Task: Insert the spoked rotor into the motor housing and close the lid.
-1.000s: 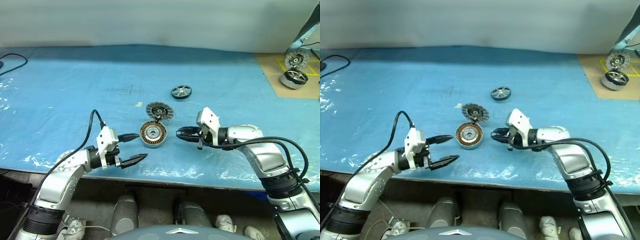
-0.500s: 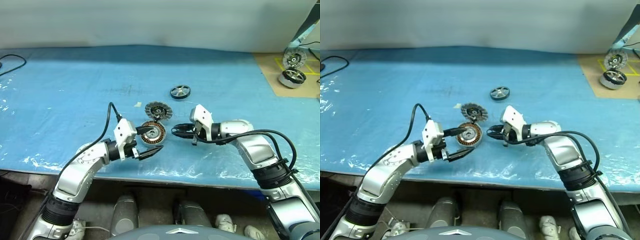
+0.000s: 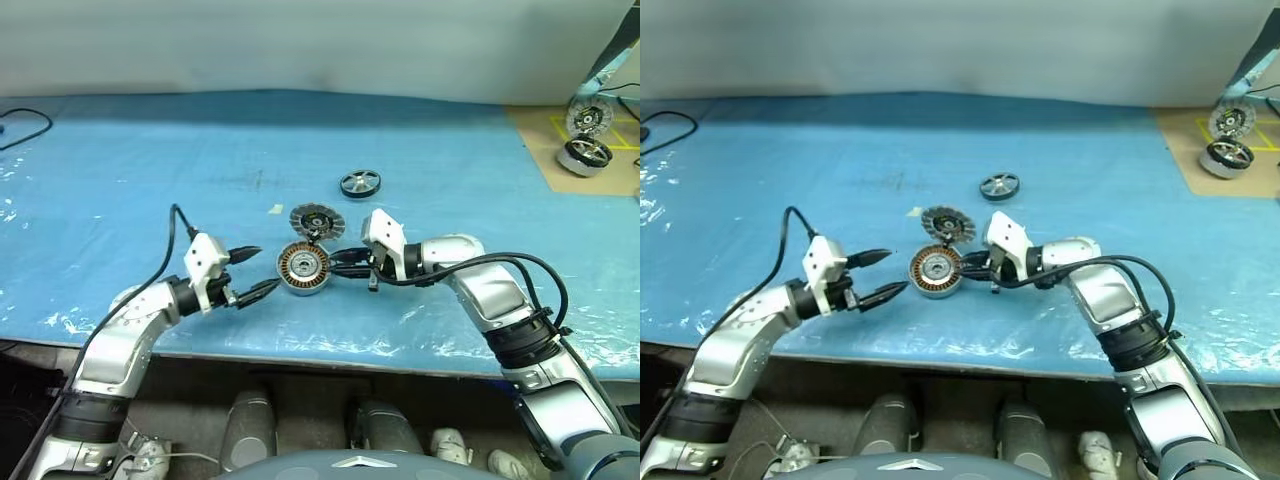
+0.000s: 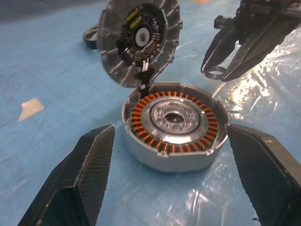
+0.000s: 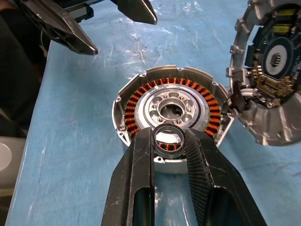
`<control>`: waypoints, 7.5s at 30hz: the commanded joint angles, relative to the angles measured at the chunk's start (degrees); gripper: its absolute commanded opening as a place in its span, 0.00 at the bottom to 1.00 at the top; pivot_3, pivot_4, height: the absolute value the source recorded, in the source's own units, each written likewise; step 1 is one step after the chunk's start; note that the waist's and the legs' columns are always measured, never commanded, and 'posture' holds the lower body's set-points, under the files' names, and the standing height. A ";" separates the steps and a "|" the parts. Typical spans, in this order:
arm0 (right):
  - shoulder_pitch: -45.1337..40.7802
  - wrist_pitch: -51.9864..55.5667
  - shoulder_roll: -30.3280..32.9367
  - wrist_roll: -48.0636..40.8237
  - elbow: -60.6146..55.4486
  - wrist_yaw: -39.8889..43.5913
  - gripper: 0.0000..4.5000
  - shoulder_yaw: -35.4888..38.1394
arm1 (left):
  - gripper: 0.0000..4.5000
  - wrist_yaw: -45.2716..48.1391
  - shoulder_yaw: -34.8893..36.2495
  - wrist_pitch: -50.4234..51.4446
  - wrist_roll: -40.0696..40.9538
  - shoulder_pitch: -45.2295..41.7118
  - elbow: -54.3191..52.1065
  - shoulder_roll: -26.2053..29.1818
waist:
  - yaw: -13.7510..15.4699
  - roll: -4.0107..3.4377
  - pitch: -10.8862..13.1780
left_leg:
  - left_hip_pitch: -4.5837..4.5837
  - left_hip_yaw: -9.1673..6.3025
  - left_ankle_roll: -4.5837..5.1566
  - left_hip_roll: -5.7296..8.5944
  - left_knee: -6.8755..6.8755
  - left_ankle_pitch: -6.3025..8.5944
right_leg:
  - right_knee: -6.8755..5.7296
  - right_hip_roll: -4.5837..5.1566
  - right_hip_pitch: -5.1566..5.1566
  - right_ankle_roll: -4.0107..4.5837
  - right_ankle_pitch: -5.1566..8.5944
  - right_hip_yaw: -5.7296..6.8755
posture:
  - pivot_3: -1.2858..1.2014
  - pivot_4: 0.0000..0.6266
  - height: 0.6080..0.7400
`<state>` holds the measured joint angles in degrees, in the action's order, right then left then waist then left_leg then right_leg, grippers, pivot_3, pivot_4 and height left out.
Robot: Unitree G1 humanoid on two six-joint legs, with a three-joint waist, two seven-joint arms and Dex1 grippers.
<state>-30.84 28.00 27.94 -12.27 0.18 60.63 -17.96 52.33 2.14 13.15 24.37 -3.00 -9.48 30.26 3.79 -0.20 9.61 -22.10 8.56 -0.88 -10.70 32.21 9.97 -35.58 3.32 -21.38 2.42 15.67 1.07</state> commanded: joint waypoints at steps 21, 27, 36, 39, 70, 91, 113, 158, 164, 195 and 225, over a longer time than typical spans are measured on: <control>-7.88 -11.10 -9.08 5.59 17.61 0.44 0.13 -2.21 | 0.89 0.80 0.94 -6.92 -1.47 4.82 -0.23 0.28 | 0.09 0.00 0.00 | 0.02 0.03 0.00 -0.08 0.07 0.01 | -0.08 -0.01 -0.01 0.03 0.00 0.00 | 0.52 0.24 1.00; -7.84 -11.25 -9.93 5.90 18.47 0.22 0.13 -2.22 | 0.89 1.40 0.81 -7.38 -1.47 4.29 0.94 0.31 | 0.09 0.00 0.00 | 0.01 0.03 0.00 -0.08 0.07 0.00 | -0.08 -0.01 -0.02 0.03 0.00 -0.01 | 0.52 0.24 1.00; -7.71 -12.29 -9.42 6.76 19.95 0.44 0.13 -2.14 | 0.89 1.12 -0.33 -9.10 -3.00 5.13 1.74 -0.47 | 0.09 0.00 0.00 | 0.04 0.03 0.01 -0.08 0.07 0.01 | -0.08 -0.01 0.00 0.03 0.00 -0.01 | 0.52 0.24 1.00; -7.72 -12.48 -9.17 6.89 19.85 0.64 0.13 -2.24 | 0.89 0.76 -0.88 -9.17 -3.50 5.16 1.46 -0.88 | 0.09 0.00 0.00 | 0.04 0.03 0.01 -0.08 0.07 0.01 | -0.08 -0.01 0.00 0.03 0.00 -0.01 | 0.52 0.24 1.00; -6.41 -11.13 -9.52 7.24 18.11 1.14 0.42 -1.95 | 0.89 -1.20 -1.68 -3.98 -2.78 5.13 -4.36 0.25 | 0.08 0.01 0.00 | 0.08 0.04 0.01 -0.09 0.09 0.01 | -0.09 -0.01 0.05 0.04 0.00 -0.01 | 0.52 0.24 1.00; -7.18 -6.26 -11.01 3.08 16.76 0.69 0.00 1.43 | 0.89 -3.26 -1.33 2.05 -1.18 4.24 -9.78 0.37 | 0.06 0.01 0.00 | 0.02 0.04 0.00 -0.09 0.05 0.00 | -0.08 -0.02 -0.04 0.05 0.00 -0.02 | 0.52 0.24 1.00; -6.28 -20.74 -12.77 16.57 29.26 -5.86 0.00 -7.17 | 0.89 -1.21 -0.56 -0.50 -0.99 4.79 -6.52 1.80 | -0.23 0.03 -0.02 | 0.25 0.04 -0.02 -0.11 0.05 0.01 | -0.09 -0.01 0.16 0.06 0.01 -0.02 | 0.52 0.24 1.00; -4.75 -12.92 -13.78 10.19 24.90 -3.12 0.00 -3.92 | 0.89 0.28 -1.54 -0.80 -2.26 3.56 -3.87 1.67 | -0.34 0.00 -0.25 | 0.20 0.18 -0.04 -0.19 -0.13 0.00 | 0.01 -0.01 -0.07 0.08 0.01 -0.20 | 0.52 0.24 1.00; -4.71 -15.41 -13.16 14.39 28.05 -4.32 0.00 -6.96 | 0.89 0.77 -1.57 -1.74 -2.52 3.66 -3.05 1.61 | -1.04 0.01 -0.27 | 0.35 0.18 -0.02 -0.17 -0.13 0.02 | 0.03 0.00 0.12 0.08 0.02 -0.22 | 0.52 0.24 1.00; -2.73 -9.23 -9.97 7.99 18.84 0.32 0.00 -1.44 | 0.89 1.18 -2.31 -1.15 -2.63 3.29 -3.55 1.83 | -1.00 0.07 -0.31 | 0.66 0.30 -0.02 -0.14 -0.61 0.02 | 0.45 -0.02 0.33 0.09 0.01 -0.33 | 0.52 0.24 1.00; -1.33 -3.83 5.98 1.53 4.11 7.31 0.00 5.33 | 0.89 1.01 -1.92 -0.07 -0.74 3.15 -4.96 1.79 | -0.91 0.14 -0.24 | 0.04 0.26 -0.12 -0.19 -0.48 0.02 | 0.15 -0.14 -0.32 -0.10 -0.14 -0.24 | 0.52 0.24 1.00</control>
<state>-32.24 25.42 32.43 -10.96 3.98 68.35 -15.61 52.94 -1.47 13.26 21.86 0.01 -12.24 31.63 2.87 -0.06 9.37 -22.06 8.83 -0.99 -10.89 31.76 9.99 -35.44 3.18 -21.70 2.33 15.52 0.82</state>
